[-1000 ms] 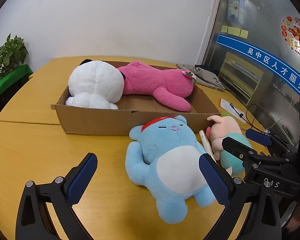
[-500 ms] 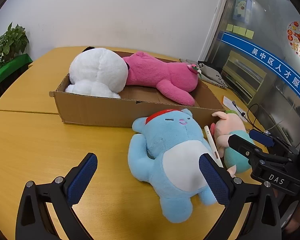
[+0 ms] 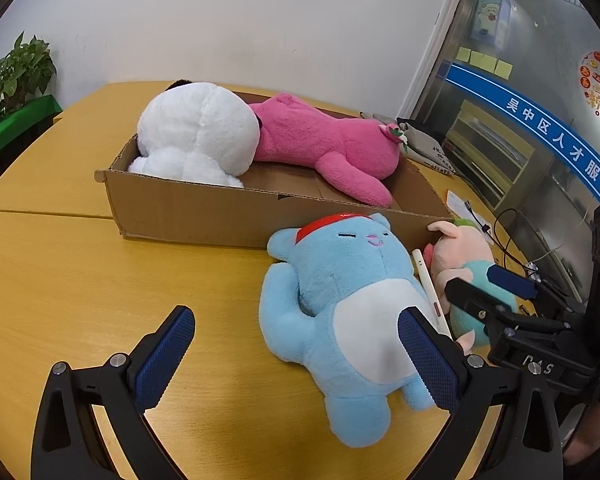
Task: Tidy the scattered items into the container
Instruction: 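Move both grippers back toward the light-blue plush on the table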
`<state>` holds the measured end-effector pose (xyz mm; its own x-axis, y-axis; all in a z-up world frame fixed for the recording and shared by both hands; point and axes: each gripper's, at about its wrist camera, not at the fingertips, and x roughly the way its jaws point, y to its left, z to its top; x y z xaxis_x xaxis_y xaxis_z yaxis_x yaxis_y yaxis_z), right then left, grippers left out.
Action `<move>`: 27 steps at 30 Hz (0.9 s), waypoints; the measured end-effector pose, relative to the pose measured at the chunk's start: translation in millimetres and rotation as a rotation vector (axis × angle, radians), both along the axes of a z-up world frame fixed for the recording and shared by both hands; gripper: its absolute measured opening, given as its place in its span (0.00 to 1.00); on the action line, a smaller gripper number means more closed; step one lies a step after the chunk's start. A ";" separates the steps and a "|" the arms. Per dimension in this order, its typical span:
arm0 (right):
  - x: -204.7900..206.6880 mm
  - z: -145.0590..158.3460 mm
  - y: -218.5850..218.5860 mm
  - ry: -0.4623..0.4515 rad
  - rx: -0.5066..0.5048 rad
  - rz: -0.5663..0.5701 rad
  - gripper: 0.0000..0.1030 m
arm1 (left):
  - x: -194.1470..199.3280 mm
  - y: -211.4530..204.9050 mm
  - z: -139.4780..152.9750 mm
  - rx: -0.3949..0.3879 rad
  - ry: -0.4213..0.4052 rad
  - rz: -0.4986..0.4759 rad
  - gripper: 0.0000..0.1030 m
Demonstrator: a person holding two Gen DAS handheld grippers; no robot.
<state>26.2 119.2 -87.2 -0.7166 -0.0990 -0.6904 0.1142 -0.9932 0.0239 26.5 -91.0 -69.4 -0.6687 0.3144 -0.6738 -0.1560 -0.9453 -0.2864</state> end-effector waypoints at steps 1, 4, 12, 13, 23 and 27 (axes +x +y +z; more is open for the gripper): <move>-1.2 -2.1 -2.1 -0.009 0.000 0.007 0.83 | -0.8 -1.1 -0.7 0.003 -0.003 0.001 1.00; -4.7 -8.1 -10.1 -0.033 -0.012 0.046 0.83 | -4.0 -7.3 -5.8 0.023 -0.025 0.007 1.00; -17.4 -30.2 -30.8 -0.069 -0.047 0.109 0.81 | -0.9 -36.2 -10.9 0.062 -0.047 0.066 1.00; -16.9 -31.3 -34.9 -0.067 -0.051 0.128 0.80 | -0.4 -39.7 -10.9 0.064 -0.047 0.075 1.00; 2.9 -38.5 -65.3 -0.099 -0.108 0.347 0.74 | 0.8 -60.0 -13.4 0.078 -0.048 0.099 1.00; 17.3 -38.3 -75.4 -0.091 -0.133 0.455 0.74 | -2.3 -58.9 -17.7 0.051 -0.059 0.066 1.00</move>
